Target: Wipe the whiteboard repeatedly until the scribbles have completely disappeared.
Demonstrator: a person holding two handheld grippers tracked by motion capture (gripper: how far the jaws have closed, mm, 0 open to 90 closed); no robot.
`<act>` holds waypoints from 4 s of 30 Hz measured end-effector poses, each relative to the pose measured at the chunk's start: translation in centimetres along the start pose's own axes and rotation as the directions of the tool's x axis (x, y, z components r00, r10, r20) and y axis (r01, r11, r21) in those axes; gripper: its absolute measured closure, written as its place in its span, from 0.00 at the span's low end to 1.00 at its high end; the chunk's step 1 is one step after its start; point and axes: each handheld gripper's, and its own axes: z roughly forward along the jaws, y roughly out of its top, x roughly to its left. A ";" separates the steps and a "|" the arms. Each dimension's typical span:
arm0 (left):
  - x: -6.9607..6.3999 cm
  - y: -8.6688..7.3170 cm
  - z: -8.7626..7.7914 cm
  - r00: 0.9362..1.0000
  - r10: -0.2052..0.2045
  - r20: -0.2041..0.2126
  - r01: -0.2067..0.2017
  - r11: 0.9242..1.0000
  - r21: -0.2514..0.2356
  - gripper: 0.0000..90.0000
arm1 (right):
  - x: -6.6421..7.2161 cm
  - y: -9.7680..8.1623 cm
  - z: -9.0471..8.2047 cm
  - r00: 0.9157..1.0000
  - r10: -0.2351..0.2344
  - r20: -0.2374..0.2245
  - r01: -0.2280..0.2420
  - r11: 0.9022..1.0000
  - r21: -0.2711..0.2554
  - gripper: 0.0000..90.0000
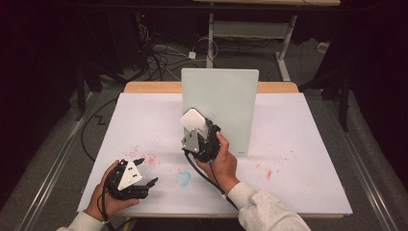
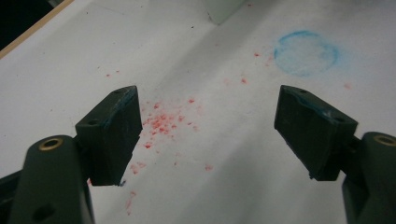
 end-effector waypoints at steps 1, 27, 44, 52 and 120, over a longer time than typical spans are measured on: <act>0.0 0.0 0.0 1.000 -0.003 -0.001 0.003 1.000 -0.002 0.25 | -0.3 0.1 0.0 1.000 0.002 -0.012 -0.002 1.000 0.004 0.34; 0.0 -0.1 0.1 1.000 -0.002 -0.002 0.002 1.000 0.014 0.25 | -5.3 -3.1 -1.0 0.990 0.129 0.064 -0.131 0.991 0.025 0.35; -0.1 0.4 0.5 1.000 0.009 0.008 -0.009 1.000 0.012 0.25 | -3.4 -4.7 -1.2 0.999 0.045 0.020 -0.046 0.997 0.060 0.34; 0.0 0.2 0.3 1.000 0.000 0.008 0.000 1.000 0.007 0.25 | -7.4 -2.3 -1.0 0.985 0.161 0.063 -0.162 0.987 0.016 0.34; -0.2 0.1 0.0 1.000 0.012 0.007 -0.012 1.000 0.008 0.25 | -7.3 -6.5 -1.8 0.985 0.166 0.041 -0.168 0.985 0.045 0.35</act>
